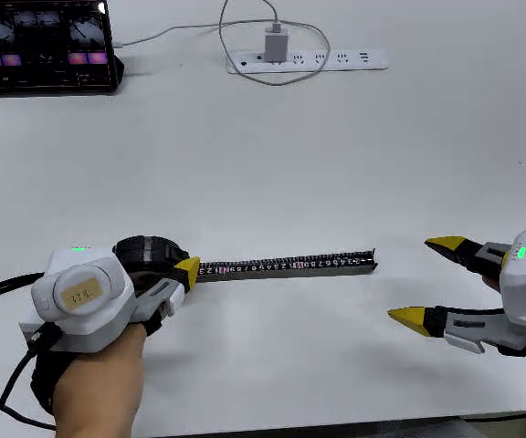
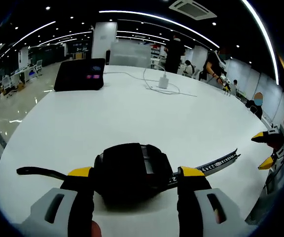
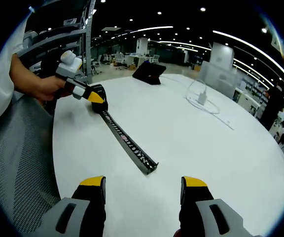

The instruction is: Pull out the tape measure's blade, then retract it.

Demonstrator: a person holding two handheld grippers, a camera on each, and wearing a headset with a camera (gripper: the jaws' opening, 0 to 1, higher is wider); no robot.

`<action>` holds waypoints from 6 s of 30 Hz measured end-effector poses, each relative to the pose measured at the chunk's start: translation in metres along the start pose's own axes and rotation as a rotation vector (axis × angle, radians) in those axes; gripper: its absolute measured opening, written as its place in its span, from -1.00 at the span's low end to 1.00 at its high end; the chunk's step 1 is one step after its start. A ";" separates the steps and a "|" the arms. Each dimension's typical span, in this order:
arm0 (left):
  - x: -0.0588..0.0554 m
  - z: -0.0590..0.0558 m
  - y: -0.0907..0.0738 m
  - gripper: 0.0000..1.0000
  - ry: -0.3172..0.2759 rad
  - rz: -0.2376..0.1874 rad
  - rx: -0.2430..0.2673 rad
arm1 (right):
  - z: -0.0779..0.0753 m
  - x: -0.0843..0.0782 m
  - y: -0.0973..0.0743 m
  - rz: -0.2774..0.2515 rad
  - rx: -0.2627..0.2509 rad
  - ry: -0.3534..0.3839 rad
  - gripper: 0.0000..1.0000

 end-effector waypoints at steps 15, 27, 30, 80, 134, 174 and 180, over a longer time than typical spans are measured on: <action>-0.001 0.003 0.002 0.21 -0.021 0.009 0.013 | -0.003 0.004 0.003 0.003 0.006 -0.019 0.17; -0.002 0.003 0.003 0.20 -0.024 0.009 0.008 | -0.009 0.013 0.011 0.027 0.054 -0.090 0.06; -0.001 0.003 0.003 0.20 -0.025 0.010 0.007 | -0.012 0.013 0.014 0.045 0.071 -0.113 0.05; -0.002 0.004 0.004 0.22 -0.029 0.015 0.003 | -0.028 0.018 0.068 0.275 0.353 -0.307 -0.41; -0.001 0.005 0.004 0.22 -0.083 0.009 0.001 | -0.035 0.016 0.080 0.325 0.395 -0.395 -0.78; 0.003 0.007 0.003 0.14 -0.074 0.053 -0.023 | -0.032 0.017 0.083 0.314 0.403 -0.383 -0.80; 0.003 0.007 0.003 0.14 -0.075 0.056 -0.026 | -0.030 0.021 0.083 0.316 0.403 -0.382 -0.80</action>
Point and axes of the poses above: the centre of the closed fingertips' face, and the gripper's own axes: y roughly forward along the fingers, z roughly to its left, x roughly out of its top, the point moved 8 cm from there along -y, roughly backward along the fingers, and after that the axes turned 2 degrees about x, right-handed, at the moved point
